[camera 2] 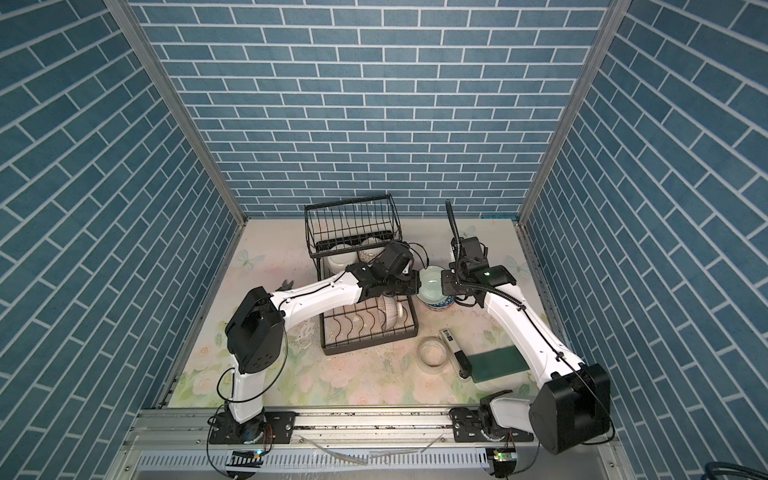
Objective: Load the bowls into the dish rack
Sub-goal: 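Grasp the teal striped bowl rim with the left gripper beside the right gripper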
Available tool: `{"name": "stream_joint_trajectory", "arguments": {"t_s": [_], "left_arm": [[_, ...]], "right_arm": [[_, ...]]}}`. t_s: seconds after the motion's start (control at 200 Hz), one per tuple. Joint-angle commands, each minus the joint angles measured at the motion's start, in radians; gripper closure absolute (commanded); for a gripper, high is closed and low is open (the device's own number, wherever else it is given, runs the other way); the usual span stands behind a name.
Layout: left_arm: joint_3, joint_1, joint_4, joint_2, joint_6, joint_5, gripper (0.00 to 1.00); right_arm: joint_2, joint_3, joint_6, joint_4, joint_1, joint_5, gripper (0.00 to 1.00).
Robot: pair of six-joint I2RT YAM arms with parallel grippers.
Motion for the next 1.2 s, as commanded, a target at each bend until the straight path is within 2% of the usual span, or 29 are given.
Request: {"name": "stream_joint_trajectory", "arguments": {"t_s": [0.0, 0.32, 0.455, 0.675, 0.84, 1.06, 1.195], "left_arm": [[0.003, -0.003, 0.029, 0.001, 0.005, 0.021, 0.99], [-0.032, -0.003, 0.037, -0.046, 0.026, 0.019, 1.00], [-0.070, -0.003, 0.053, -0.082, 0.026, 0.012, 1.00], [-0.130, -0.007, 0.053, -0.144, 0.027, -0.005, 1.00], [-0.149, -0.026, 0.004, -0.206, 0.063, -0.057, 1.00], [-0.203, -0.032, -0.043, -0.313, 0.085, -0.124, 1.00], [-0.226, -0.034, -0.118, -0.380, 0.092, -0.181, 1.00]], "right_arm": [[-0.024, -0.008, 0.010, 0.060, 0.004, -0.054, 1.00], [-0.028, 0.013, 0.002, 0.048, 0.006, -0.127, 1.00], [-0.035, 0.022, 0.000, 0.038, 0.009, -0.175, 0.85], [-0.064, 0.026, 0.001, 0.025, 0.031, -0.185, 0.57], [-0.091, 0.039, 0.011, 0.018, 0.048, -0.175, 0.42], [-0.105, 0.084, 0.020, -0.004, 0.079, -0.173, 0.31], [-0.087, 0.119, 0.021, -0.025, 0.141, -0.140, 0.30]]}}
